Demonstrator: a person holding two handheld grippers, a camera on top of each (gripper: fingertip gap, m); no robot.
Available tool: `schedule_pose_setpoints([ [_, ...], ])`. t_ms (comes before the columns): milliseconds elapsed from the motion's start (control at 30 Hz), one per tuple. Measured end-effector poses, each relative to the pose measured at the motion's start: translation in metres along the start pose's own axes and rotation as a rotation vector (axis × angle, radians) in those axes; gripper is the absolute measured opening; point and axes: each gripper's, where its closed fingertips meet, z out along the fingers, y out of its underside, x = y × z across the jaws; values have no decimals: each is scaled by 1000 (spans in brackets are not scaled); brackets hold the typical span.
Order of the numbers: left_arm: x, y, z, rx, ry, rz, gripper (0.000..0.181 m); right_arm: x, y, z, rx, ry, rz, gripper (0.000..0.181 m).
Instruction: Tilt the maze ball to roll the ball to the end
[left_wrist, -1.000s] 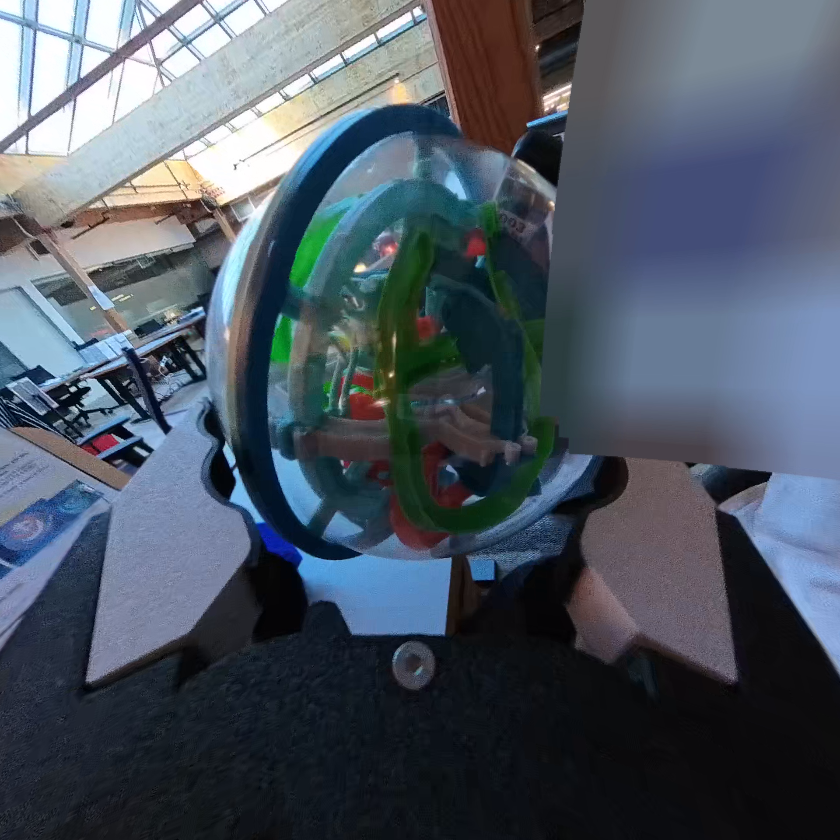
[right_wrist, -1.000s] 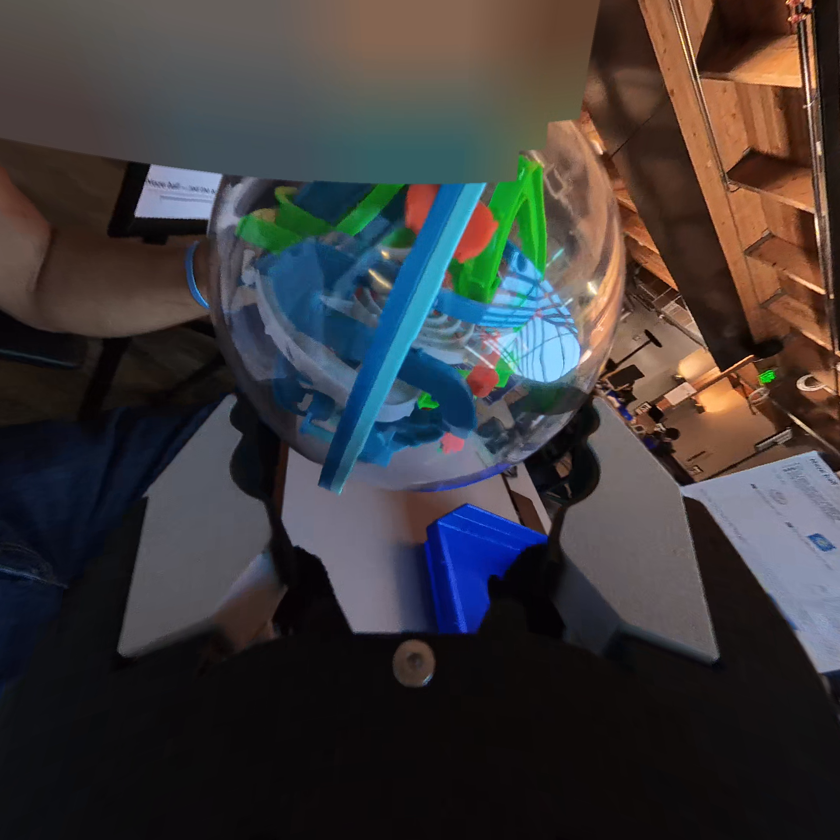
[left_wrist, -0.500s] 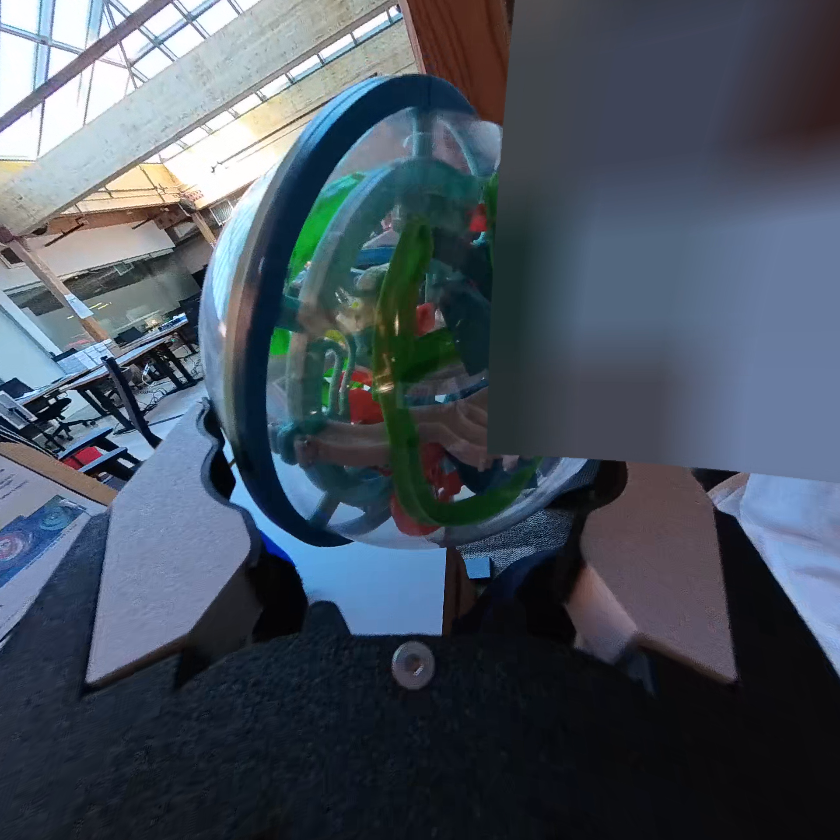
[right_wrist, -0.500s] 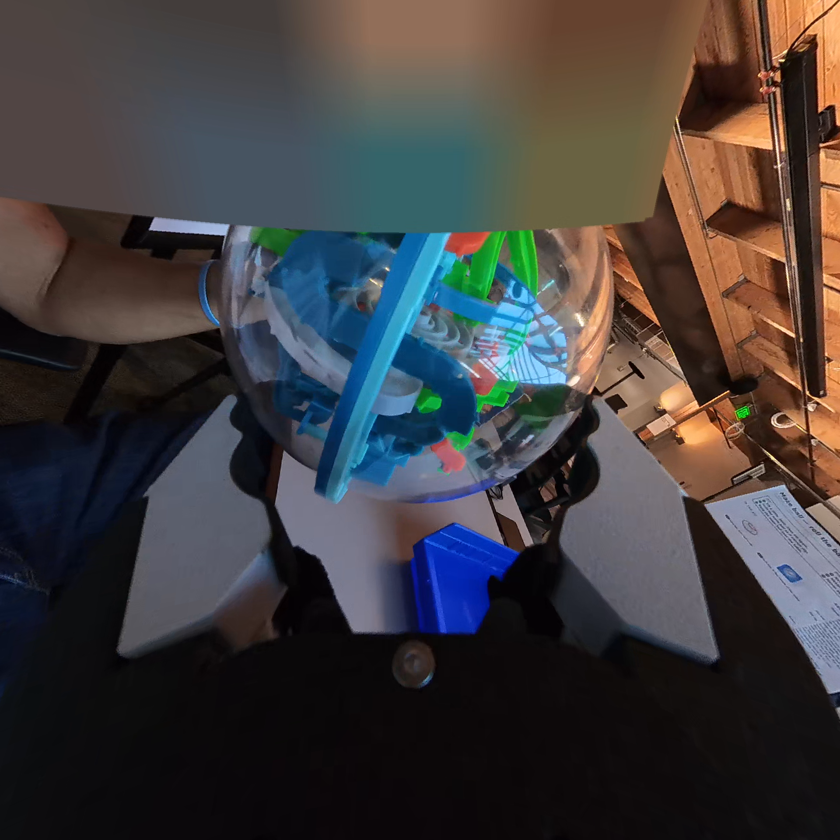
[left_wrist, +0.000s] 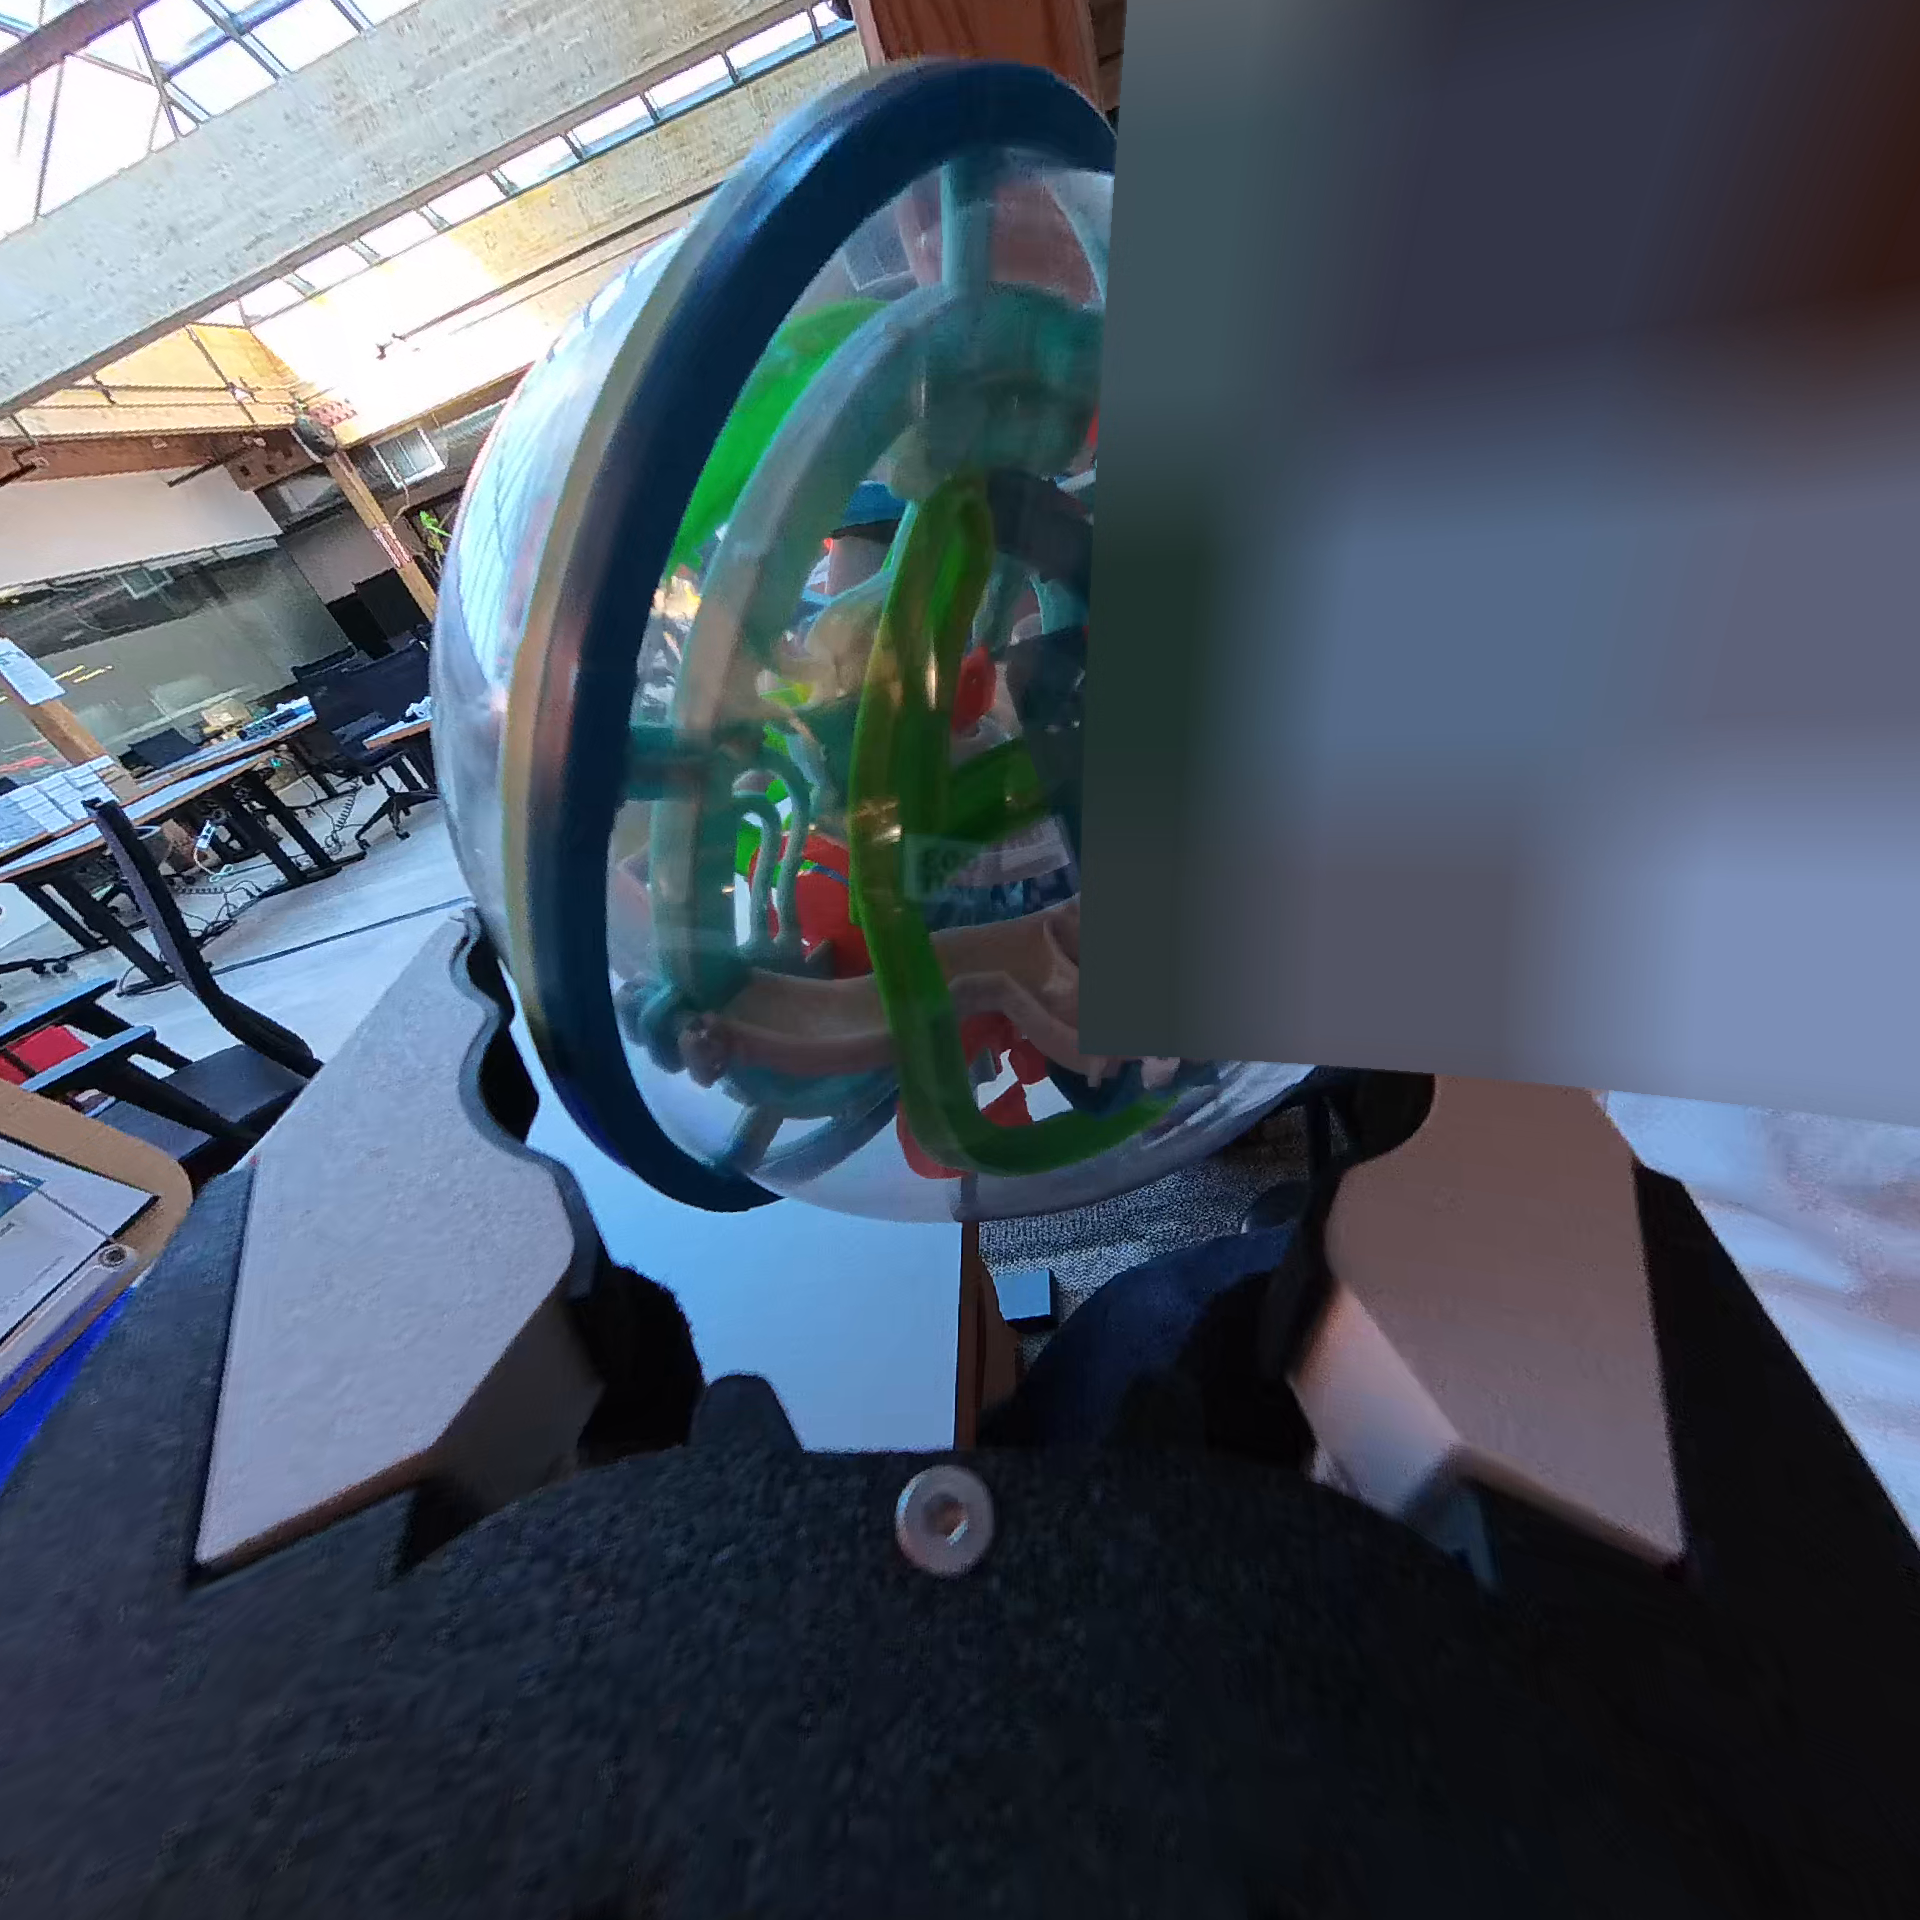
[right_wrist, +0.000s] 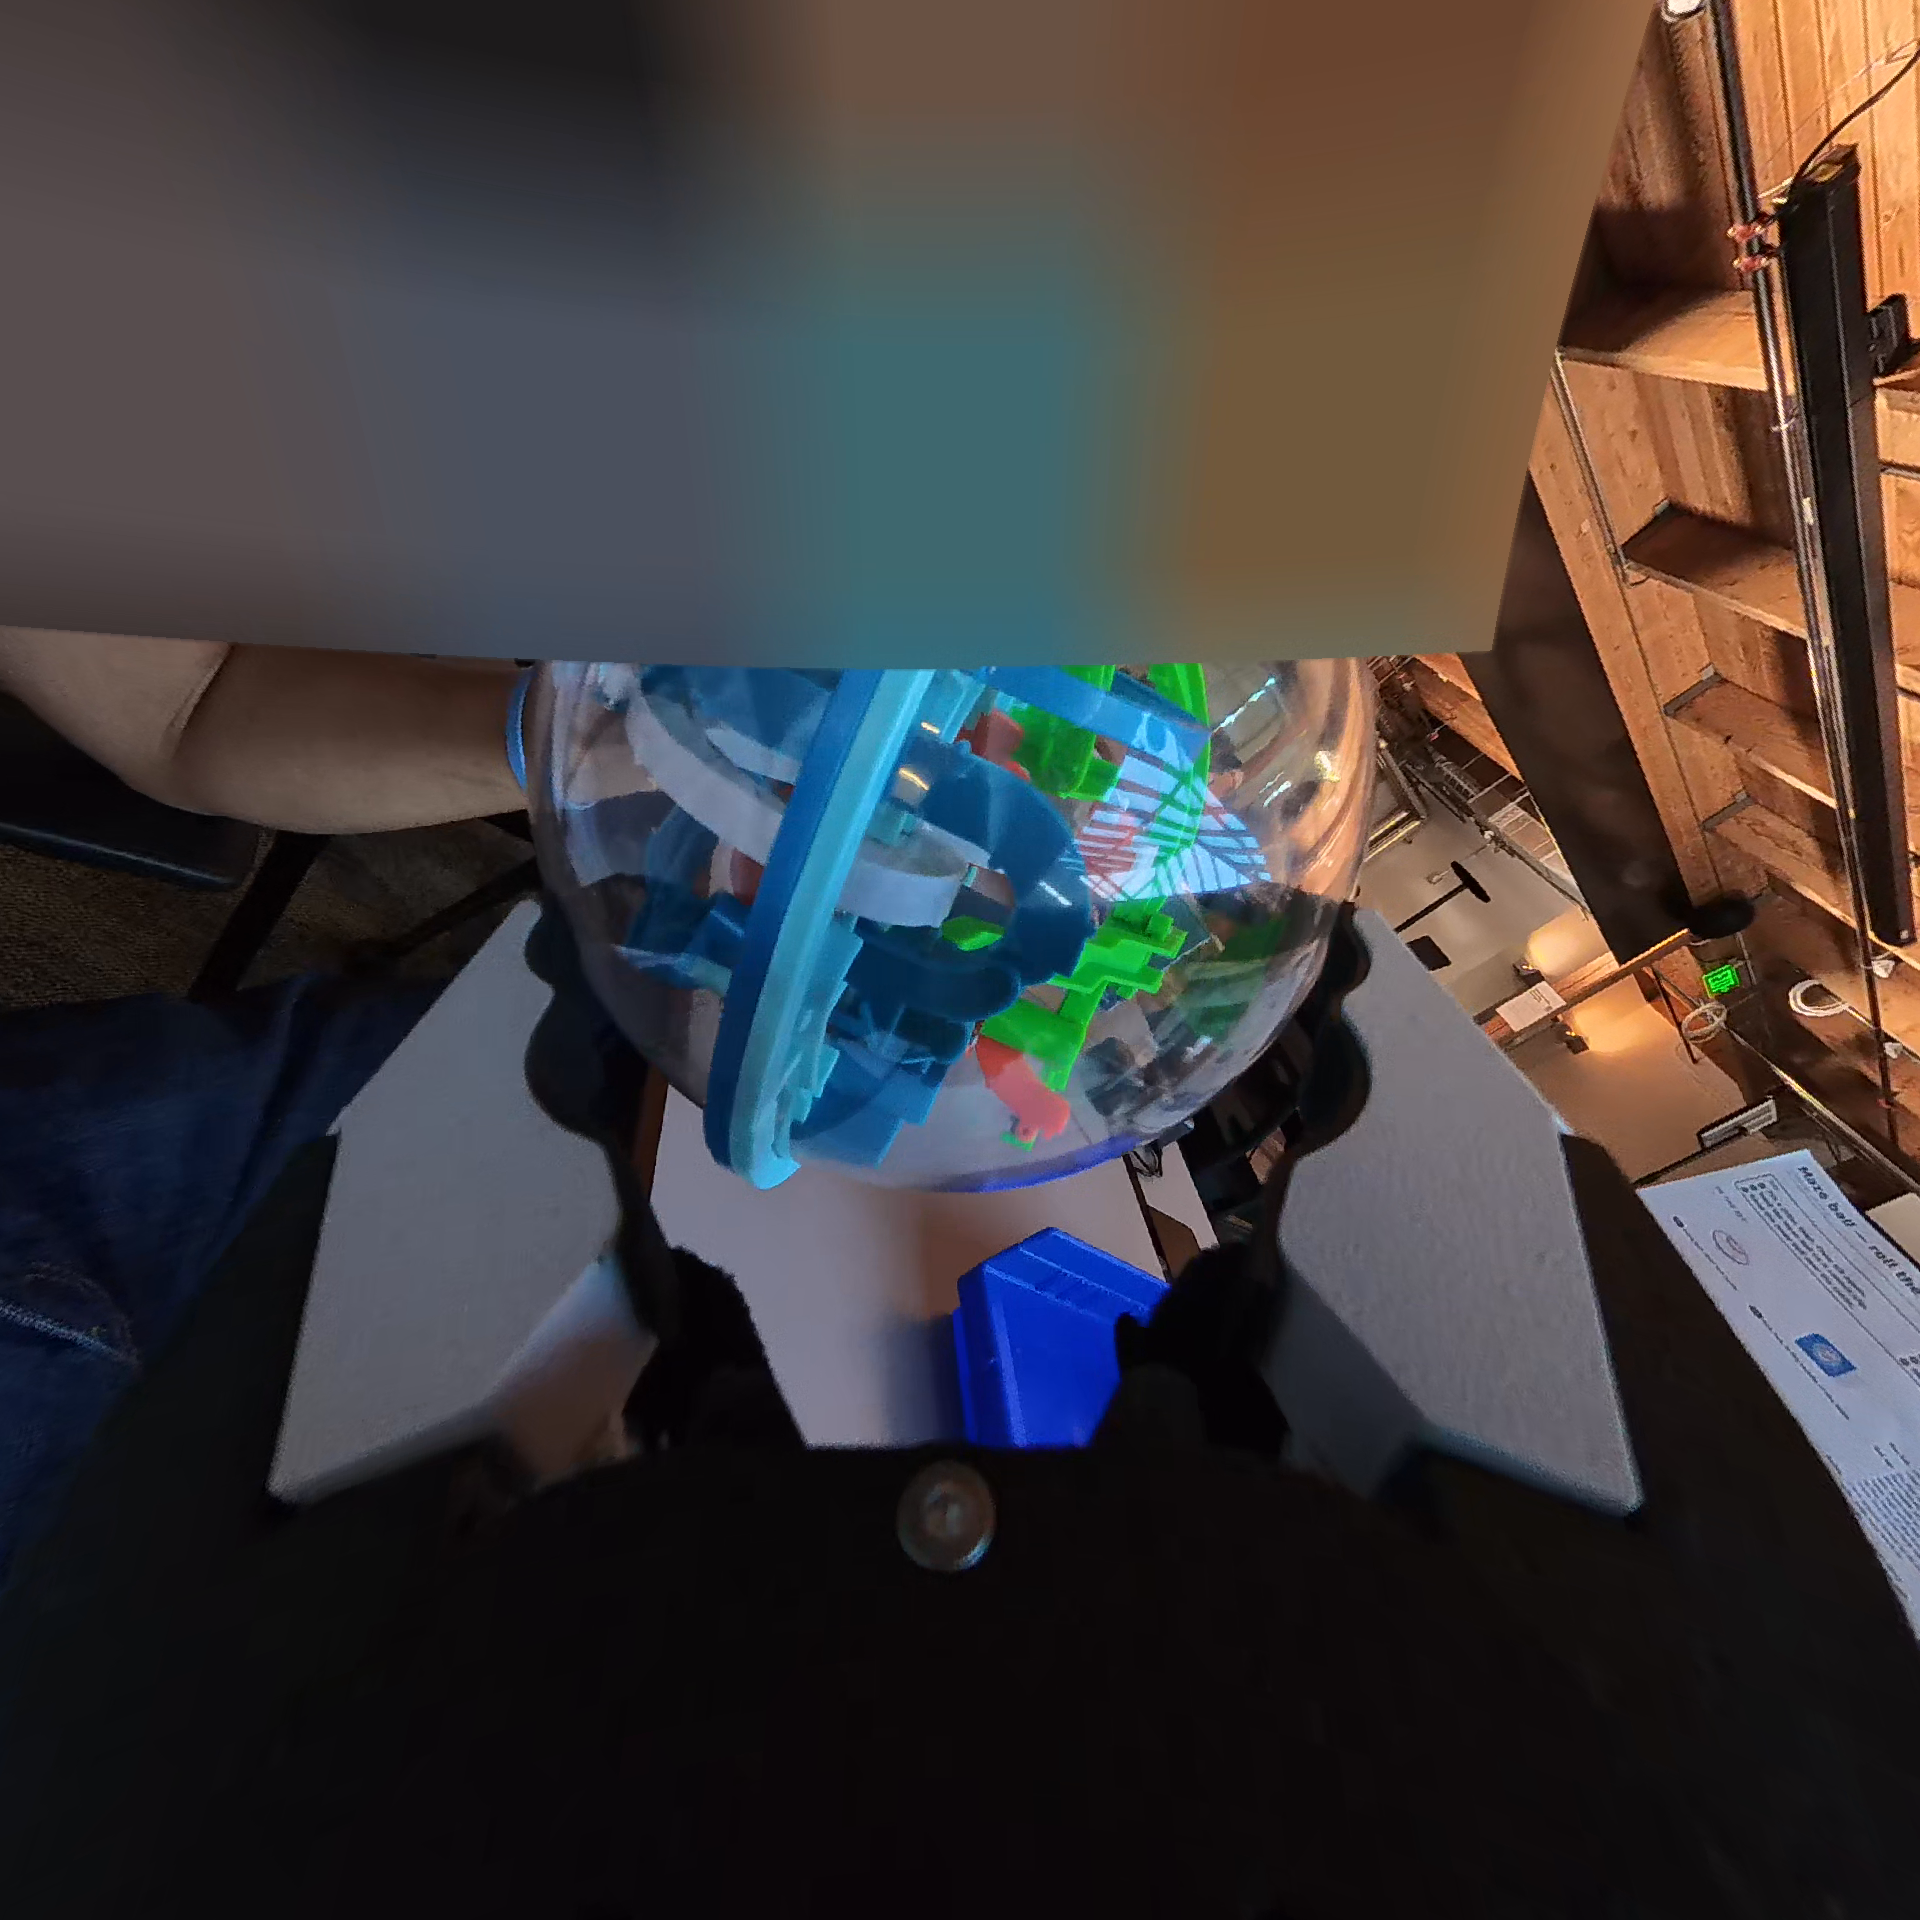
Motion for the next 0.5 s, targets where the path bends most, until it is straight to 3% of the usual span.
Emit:
schedule_pose_setpoints([
  [500,-1,2,0,-20,-14,-2,158,0,5,0,-13,-4,6,136],
])
